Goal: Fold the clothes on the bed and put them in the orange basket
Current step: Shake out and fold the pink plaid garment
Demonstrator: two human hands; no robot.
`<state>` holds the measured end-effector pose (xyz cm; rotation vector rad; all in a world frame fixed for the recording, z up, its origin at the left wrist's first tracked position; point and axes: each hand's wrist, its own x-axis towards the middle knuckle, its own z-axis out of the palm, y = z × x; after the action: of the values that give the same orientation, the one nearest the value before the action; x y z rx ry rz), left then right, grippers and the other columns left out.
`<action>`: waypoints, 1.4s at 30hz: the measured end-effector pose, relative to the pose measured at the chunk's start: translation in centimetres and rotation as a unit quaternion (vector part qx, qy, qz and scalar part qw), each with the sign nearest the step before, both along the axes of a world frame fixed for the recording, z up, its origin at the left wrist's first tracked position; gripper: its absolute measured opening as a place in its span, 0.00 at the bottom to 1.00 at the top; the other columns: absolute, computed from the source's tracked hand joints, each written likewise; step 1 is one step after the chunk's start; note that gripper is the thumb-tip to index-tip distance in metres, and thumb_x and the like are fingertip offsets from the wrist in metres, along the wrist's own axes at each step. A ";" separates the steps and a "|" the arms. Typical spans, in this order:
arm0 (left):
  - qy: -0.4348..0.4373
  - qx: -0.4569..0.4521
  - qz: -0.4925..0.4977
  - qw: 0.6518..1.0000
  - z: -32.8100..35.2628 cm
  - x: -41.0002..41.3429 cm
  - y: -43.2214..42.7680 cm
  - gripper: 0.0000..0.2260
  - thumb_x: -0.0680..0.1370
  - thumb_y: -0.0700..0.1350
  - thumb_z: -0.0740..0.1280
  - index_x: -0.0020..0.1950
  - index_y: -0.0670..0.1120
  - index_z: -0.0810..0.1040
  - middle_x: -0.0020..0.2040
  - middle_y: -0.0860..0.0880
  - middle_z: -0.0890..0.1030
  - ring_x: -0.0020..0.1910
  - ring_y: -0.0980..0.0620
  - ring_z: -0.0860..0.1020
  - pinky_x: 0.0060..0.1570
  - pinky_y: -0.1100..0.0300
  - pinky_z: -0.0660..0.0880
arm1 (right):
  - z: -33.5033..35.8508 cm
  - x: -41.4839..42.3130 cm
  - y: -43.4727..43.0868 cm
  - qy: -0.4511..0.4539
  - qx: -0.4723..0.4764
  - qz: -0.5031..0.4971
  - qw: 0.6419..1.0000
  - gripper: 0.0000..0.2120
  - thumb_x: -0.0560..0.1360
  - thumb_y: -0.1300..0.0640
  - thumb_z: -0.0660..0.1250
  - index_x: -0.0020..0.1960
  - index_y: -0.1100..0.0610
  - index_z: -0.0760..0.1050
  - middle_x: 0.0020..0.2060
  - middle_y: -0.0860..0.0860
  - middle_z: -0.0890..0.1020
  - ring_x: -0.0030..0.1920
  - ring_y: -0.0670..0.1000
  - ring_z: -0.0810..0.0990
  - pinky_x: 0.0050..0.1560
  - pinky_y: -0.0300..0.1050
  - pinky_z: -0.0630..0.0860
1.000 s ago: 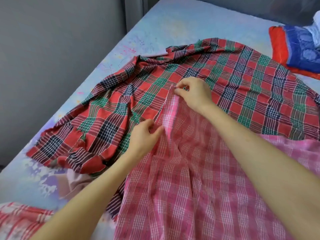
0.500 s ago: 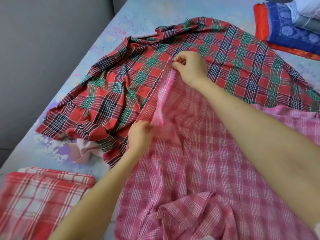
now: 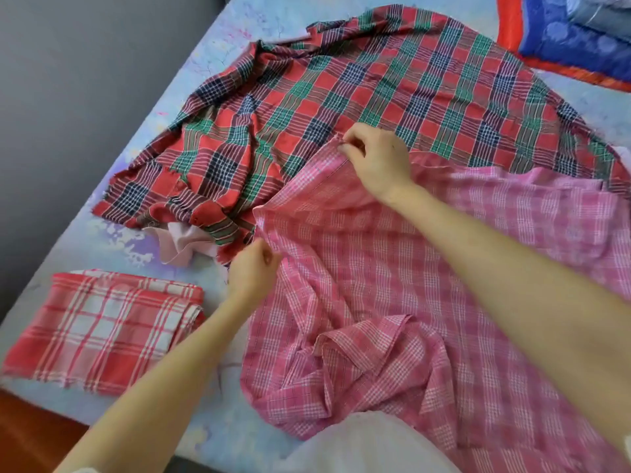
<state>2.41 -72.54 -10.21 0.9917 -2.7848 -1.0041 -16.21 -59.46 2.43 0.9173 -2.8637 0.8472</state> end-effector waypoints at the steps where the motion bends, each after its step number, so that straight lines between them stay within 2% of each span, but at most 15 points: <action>1: -0.048 0.027 -0.046 0.997 -0.9 1.9 1.6 0.12 0.76 0.46 0.66 0.36 0.43 0.69 0.32 0.48 0.73 0.36 0.44 0.74 0.34 0.58 0.61 | -0.5 1.2 0.7 -0.001 0.003 0.002 1.000 0.08 0.77 0.53 0.64 0.45 0.56 0.77 0.36 0.46 0.78 0.37 0.46 0.74 0.38 0.40 0.66; 3: -0.131 0.073 -0.128 0.980 -2.8 5.1 4.4 0.15 0.77 0.50 0.65 0.35 0.42 0.72 0.31 0.48 0.72 0.35 0.45 0.73 0.34 0.58 0.61 | -1.5 3.5 2.1 -0.013 0.004 0.004 1.000 0.08 0.77 0.53 0.64 0.44 0.57 0.77 0.36 0.46 0.79 0.37 0.47 0.75 0.38 0.42 0.68; 6: -0.153 0.129 -0.170 0.965 -4.1 8.6 7.9 0.11 0.75 0.50 0.67 0.42 0.43 0.78 0.35 0.50 0.74 0.37 0.49 0.73 0.36 0.59 0.63 | -3.0 6.9 4.8 -0.036 0.008 -0.005 0.999 0.07 0.77 0.55 0.64 0.45 0.58 0.78 0.37 0.48 0.81 0.38 0.47 0.75 0.38 0.43 0.68; 9: -0.105 0.071 -0.192 0.973 -4.9 10.2 11.0 0.09 0.72 0.47 0.69 0.46 0.42 0.76 0.43 0.47 0.76 0.44 0.46 0.75 0.38 0.59 0.64 | -4.1 9.3 7.3 -0.047 0.004 -0.017 0.999 0.07 0.76 0.55 0.66 0.46 0.58 0.79 0.39 0.50 0.82 0.39 0.49 0.76 0.39 0.42 0.66; 11: -0.066 -0.029 -0.219 0.973 -5.4 10.5 12.6 0.13 0.67 0.46 0.73 0.48 0.42 0.76 0.44 0.46 0.76 0.43 0.46 0.74 0.40 0.58 0.67 | -4.7 10.4 8.8 -0.051 -0.002 -0.030 0.998 0.07 0.76 0.55 0.66 0.46 0.59 0.79 0.38 0.51 0.82 0.37 0.50 0.76 0.38 0.45 0.69; 14: 0.012 -0.201 -0.370 0.907 -6.4 9.5 14.4 0.22 0.59 0.41 0.75 0.52 0.48 0.80 0.50 0.45 0.78 0.48 0.45 0.76 0.48 0.51 0.75 | -5.5 11.5 10.1 -0.060 -0.019 -0.052 0.997 0.08 0.75 0.55 0.67 0.45 0.60 0.79 0.36 0.53 0.82 0.36 0.51 0.78 0.37 0.47 0.72; 16: 0.033 -0.231 -0.476 0.848 -7.2 8.4 15.3 0.22 0.60 0.40 0.74 0.53 0.52 0.80 0.56 0.44 0.78 0.54 0.43 0.76 0.56 0.46 0.73 | -6.0 12.0 10.7 -0.069 -0.036 -0.067 0.995 0.08 0.75 0.55 0.67 0.45 0.60 0.79 0.35 0.53 0.82 0.35 0.52 0.78 0.38 0.49 0.74; 20: 0.001 -0.278 -0.569 0.774 -8.2 6.3 16.8 0.13 0.62 0.44 0.75 0.46 0.52 0.82 0.47 0.49 0.80 0.50 0.47 0.77 0.56 0.50 0.73 | -6.8 12.5 11.9 -0.076 -0.048 -0.082 0.993 0.07 0.75 0.55 0.67 0.46 0.58 0.79 0.36 0.52 0.82 0.36 0.51 0.79 0.39 0.49 0.75; 22: 0.030 -0.251 -0.562 0.787 -8.9 5.6 17.0 0.11 0.60 0.42 0.77 0.40 0.50 0.82 0.39 0.52 0.80 0.42 0.49 0.79 0.47 0.56 0.77 | -6.8 12.6 12.6 -0.076 -0.049 -0.083 0.992 0.07 0.76 0.55 0.67 0.48 0.58 0.80 0.38 0.51 0.83 0.37 0.50 0.79 0.41 0.48 0.75; 26: 0.114 -0.066 -0.453 0.882 -7.3 5.9 16.5 0.03 0.70 0.42 0.71 0.38 0.42 0.81 0.32 0.49 0.81 0.31 0.48 0.79 0.30 0.57 0.78 | -5.8 12.8 13.8 -0.083 -0.065 -0.100 0.989 0.07 0.75 0.55 0.67 0.48 0.58 0.80 0.39 0.50 0.83 0.39 0.50 0.80 0.42 0.46 0.75; 29: 0.180 0.019 -0.340 0.923 -2.7 7.0 16.2 0.14 0.75 0.49 0.62 0.36 0.41 0.79 0.27 0.51 0.77 0.25 0.54 0.73 0.28 0.64 0.70 | -4.2 13.4 14.5 -0.100 -0.073 -0.103 0.987 0.06 0.74 0.57 0.69 0.48 0.57 0.81 0.41 0.51 0.84 0.43 0.51 0.81 0.47 0.49 0.76; 32: 0.186 0.079 -0.285 0.937 3.2 7.9 16.2 0.15 0.74 0.51 0.65 0.39 0.39 0.76 0.27 0.48 0.75 0.29 0.51 0.72 0.30 0.61 0.68 | -2.0 14.7 15.0 -0.153 -0.070 -0.059 0.984 0.05 0.73 0.59 0.70 0.48 0.57 0.82 0.43 0.49 0.84 0.46 0.48 0.81 0.52 0.45 0.75; 35: 0.197 0.124 -0.271 0.934 8.4 8.6 15.7 0.11 0.73 0.49 0.68 0.41 0.40 0.76 0.28 0.48 0.76 0.31 0.51 0.71 0.29 0.65 0.65 | 0.7 16.1 15.5 -0.240 -0.072 -0.009 0.968 0.05 0.71 0.60 0.72 0.47 0.58 0.82 0.42 0.50 0.84 0.45 0.48 0.81 0.53 0.47 0.76; 40: 0.216 0.131 -0.312 0.916 15.5 9.2 14.1 0.09 0.69 0.48 0.71 0.37 0.43 0.82 0.24 0.58 0.71 0.26 0.61 0.68 0.28 0.73 0.63 | 5.0 17.1 16.8 -0.382 -0.100 0.061 0.917 0.04 0.69 0.59 0.74 0.43 0.60 0.83 0.41 0.65 0.83 0.43 0.65 0.79 0.50 0.59 0.75; 42: 0.206 0.096 -0.346 0.910 17.4 9.7 13.7 0.07 0.68 0.47 0.73 0.39 0.43 0.85 0.26 0.63 0.72 0.28 0.64 0.71 0.29 0.75 0.64 | 6.7 17.8 17.2 -0.412 -0.106 0.087 0.901 0.03 0.69 0.59 0.74 0.41 0.58 0.84 0.41 0.68 0.81 0.40 0.62 0.77 0.45 0.57 0.74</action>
<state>12.06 -58.87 7.20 -0.2580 -2.7044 -1.3617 1.55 -42.27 9.10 0.9625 -3.2286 1.9304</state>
